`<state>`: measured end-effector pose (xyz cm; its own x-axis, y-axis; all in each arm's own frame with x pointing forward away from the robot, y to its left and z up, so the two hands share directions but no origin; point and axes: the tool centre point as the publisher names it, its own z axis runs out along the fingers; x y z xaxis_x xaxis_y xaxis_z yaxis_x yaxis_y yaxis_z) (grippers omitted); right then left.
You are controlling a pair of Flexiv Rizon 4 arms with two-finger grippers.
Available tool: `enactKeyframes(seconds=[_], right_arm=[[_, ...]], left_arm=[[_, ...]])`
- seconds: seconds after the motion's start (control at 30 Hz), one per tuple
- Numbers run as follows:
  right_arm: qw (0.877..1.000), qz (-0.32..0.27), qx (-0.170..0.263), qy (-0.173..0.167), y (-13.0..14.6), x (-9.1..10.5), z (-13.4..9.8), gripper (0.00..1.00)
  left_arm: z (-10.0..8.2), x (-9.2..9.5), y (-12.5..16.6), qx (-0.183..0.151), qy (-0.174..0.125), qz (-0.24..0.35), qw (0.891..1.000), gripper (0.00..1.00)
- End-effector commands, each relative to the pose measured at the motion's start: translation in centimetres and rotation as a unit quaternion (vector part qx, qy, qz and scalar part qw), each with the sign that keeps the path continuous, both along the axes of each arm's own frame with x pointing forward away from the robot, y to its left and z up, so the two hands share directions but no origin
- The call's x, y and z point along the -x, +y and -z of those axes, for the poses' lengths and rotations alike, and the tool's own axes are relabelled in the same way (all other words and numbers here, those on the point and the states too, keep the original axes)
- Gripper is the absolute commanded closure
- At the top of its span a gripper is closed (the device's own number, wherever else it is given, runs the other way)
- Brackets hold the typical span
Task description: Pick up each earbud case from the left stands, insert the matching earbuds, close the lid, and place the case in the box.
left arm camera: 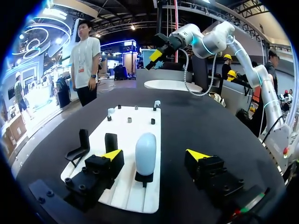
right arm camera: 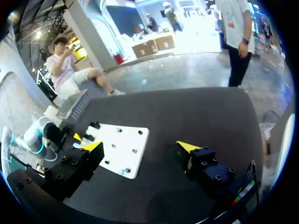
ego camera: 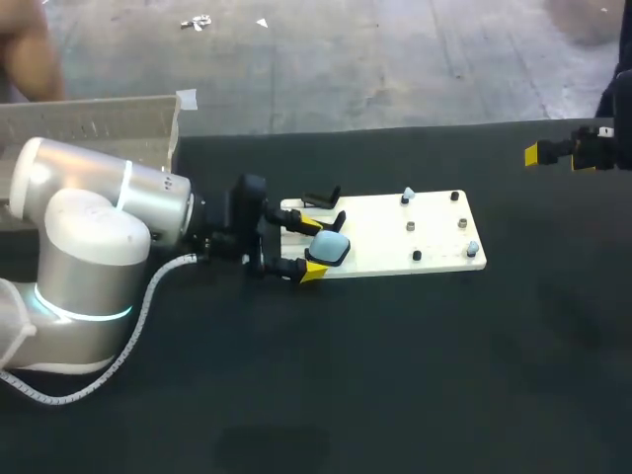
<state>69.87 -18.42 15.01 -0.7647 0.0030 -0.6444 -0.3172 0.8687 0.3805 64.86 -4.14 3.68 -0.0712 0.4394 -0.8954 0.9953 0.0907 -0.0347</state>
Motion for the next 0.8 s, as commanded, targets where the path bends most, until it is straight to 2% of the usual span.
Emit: enactKeyframes(seconds=[0.03,0.1,0.2,0.27,0.7,0.8], right_arm=[[1.000,-0.001,0.000,0.000,0.00,-0.10,0.08,0.00],[1.000,-0.001,0.000,0.000,0.00,-0.10,0.08,0.00],[1.000,-0.001,0.000,0.000,0.00,-0.10,0.08,0.00],[1.000,-0.001,0.000,0.000,0.00,-0.10,0.08,0.00],[1.000,-0.001,0.000,0.000,0.00,-0.10,0.08,0.00],[1.000,-0.001,0.000,0.000,0.00,-0.10,0.08,0.00]], left_arm=[[0.60,-0.43,-0.27,0.006,0.003,0.006,1.000,0.17],[0.68,-0.46,-0.37,0.006,0.005,0.007,1.000,0.15],[0.83,-0.54,-0.57,0.006,0.007,0.010,1.000,0.18],[0.92,-0.60,-0.68,0.007,0.008,0.011,1.000,0.28],[1.34,-1.13,-0.93,0.010,0.014,0.010,1.000,0.41],[1.42,-1.19,-0.97,0.010,0.016,0.009,1.000,0.41]])
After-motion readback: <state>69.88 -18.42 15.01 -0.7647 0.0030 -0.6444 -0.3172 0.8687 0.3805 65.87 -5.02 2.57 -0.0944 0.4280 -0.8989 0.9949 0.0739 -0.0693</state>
